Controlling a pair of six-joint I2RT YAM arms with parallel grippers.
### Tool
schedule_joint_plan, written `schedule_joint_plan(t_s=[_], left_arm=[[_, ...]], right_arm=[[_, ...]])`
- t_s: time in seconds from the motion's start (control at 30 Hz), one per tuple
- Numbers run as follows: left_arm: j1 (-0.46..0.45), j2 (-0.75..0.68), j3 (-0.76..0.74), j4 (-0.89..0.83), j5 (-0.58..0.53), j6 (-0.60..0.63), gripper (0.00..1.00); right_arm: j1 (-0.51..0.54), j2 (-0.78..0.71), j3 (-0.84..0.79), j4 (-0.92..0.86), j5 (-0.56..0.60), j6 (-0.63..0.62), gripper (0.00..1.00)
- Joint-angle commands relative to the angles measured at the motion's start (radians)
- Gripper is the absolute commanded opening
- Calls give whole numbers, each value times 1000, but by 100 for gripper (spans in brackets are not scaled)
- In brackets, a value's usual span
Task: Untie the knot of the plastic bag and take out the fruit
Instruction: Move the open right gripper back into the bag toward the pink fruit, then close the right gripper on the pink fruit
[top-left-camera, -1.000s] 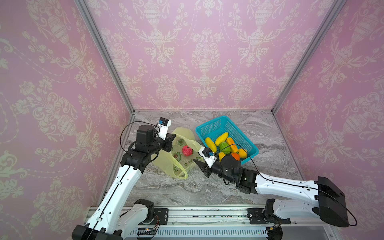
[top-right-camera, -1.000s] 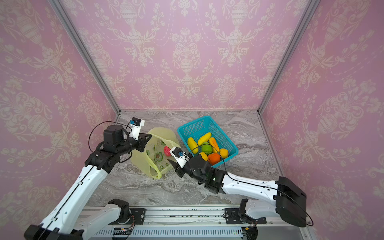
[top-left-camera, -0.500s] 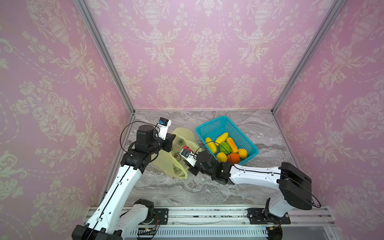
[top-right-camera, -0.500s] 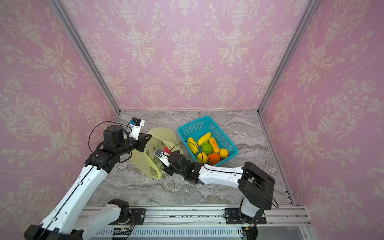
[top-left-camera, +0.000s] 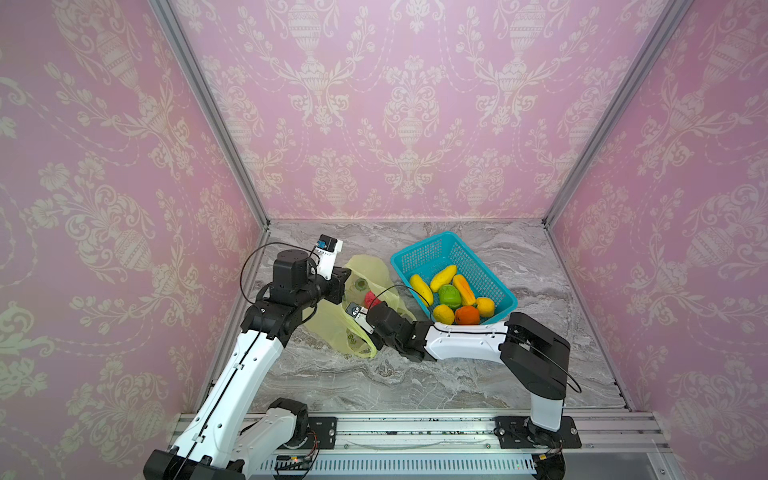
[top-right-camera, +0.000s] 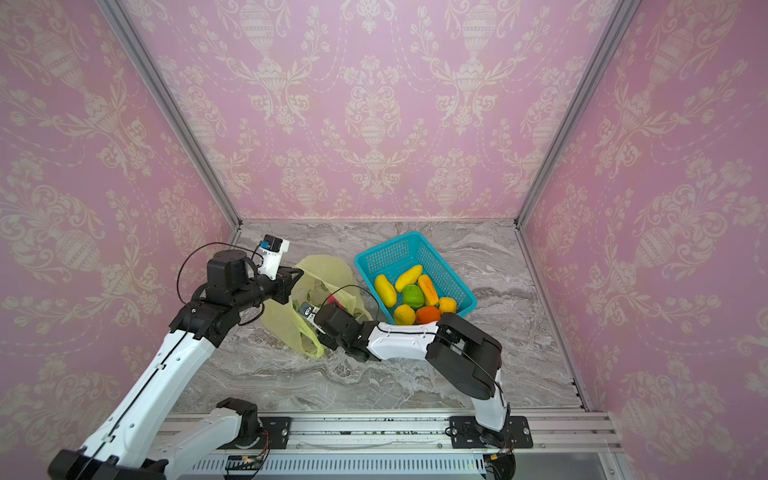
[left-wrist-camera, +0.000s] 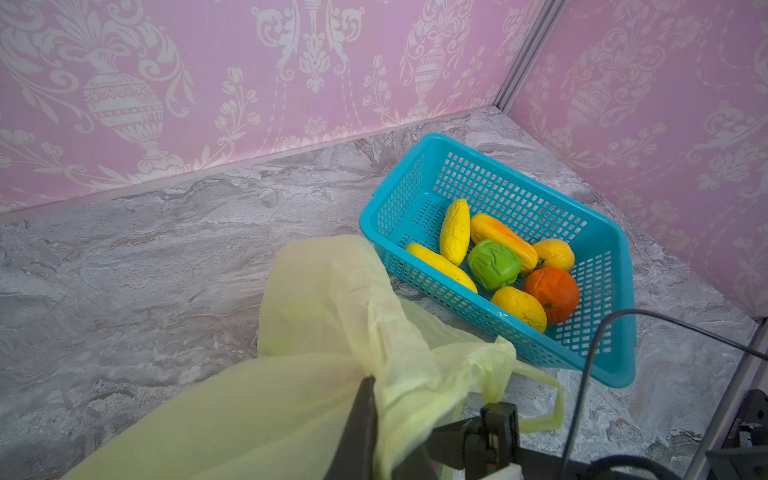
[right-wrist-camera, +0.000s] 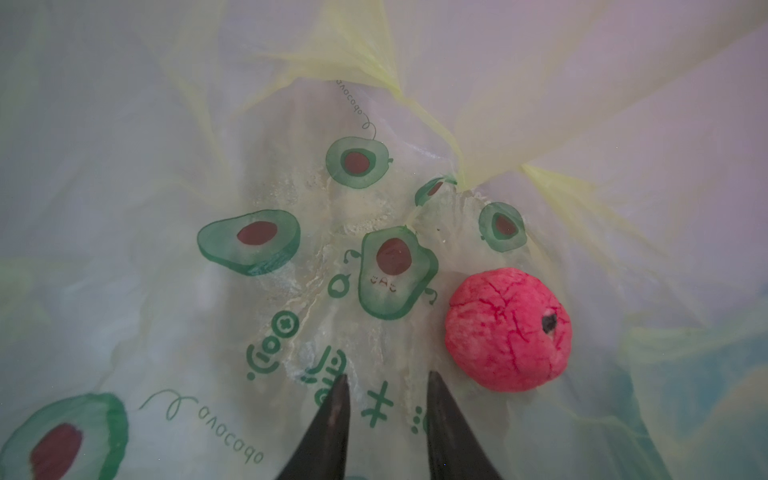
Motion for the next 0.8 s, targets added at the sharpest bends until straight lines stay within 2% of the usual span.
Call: schedule_joint_plan(t_s=[0.0, 0.1, 0.33, 0.43, 0.57, 0.77], left_arm=[[4, -3, 35, -14, 1, 11, 10], [3, -4, 33, -14, 13, 12, 10], [4, -9, 23, 24, 193, 3, 10], [3, -13, 16, 42, 247, -7, 10], [1, -11, 15, 44, 243, -9, 10], [2, -11, 15, 45, 239, -10, 10]], right_arm=[[1, 65, 100, -78, 117, 5, 40], [1, 126, 189, -145, 211, 39, 51], [-1, 253, 394, -327, 390, 149, 78], [-4, 288, 449, -384, 426, 180, 84], [-37, 316, 477, -436, 379, 230, 87], [-112, 337, 446, -408, 196, 300, 85]])
